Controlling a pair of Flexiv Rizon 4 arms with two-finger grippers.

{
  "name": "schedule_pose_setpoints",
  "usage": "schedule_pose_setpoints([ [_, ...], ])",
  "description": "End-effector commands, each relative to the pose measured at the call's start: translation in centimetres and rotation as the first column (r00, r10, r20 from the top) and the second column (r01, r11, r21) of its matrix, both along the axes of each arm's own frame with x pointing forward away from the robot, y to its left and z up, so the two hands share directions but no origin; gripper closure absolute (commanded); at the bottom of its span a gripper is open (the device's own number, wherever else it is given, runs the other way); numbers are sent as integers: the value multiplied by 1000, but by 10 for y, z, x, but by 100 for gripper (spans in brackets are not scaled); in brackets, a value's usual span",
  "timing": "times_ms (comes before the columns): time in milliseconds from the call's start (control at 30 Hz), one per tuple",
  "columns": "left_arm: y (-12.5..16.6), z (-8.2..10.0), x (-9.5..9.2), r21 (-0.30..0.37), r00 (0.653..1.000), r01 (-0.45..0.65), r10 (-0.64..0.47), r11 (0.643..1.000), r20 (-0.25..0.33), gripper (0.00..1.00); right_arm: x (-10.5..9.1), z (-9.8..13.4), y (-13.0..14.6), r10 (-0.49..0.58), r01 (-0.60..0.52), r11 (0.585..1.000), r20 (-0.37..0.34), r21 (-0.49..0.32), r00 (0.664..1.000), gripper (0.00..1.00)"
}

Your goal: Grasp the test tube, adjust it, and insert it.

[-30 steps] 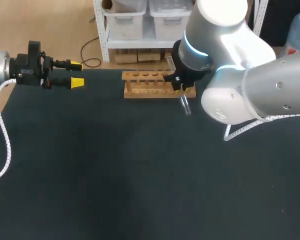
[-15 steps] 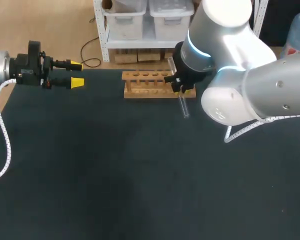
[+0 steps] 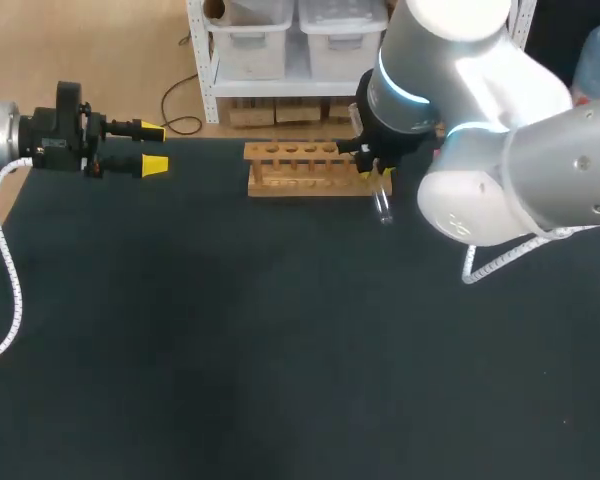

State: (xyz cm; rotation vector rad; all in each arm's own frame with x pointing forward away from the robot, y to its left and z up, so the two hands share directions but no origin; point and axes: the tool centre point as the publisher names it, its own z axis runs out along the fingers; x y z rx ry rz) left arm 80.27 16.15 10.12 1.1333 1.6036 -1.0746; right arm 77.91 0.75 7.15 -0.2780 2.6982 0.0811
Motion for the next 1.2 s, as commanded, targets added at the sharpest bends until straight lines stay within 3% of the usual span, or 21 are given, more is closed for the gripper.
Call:
schedule_pose_setpoints([
  [33,0,-1,0,-2,1000,0,0,1000,4,0,-29,24,-9,-28,29,1000,70,-11,997,100],
  [200,0,-1,0,-2,1000,0,0,1000,4,0,-44,42,-14,-61,64,998,108,-21,992,100],
  [400,0,-1,0,-2,1000,0,0,1000,4,0,-51,54,-21,-113,116,993,243,3,964,100],
  [500,0,-1,0,-2,1000,0,0,1000,4,0,-50,56,-25,-134,132,991,277,27,951,100],
  [1200,0,-1,0,-2,1000,0,0,1000,4,0,-42,55,-29,-119,119,993,275,15,954,100],
])
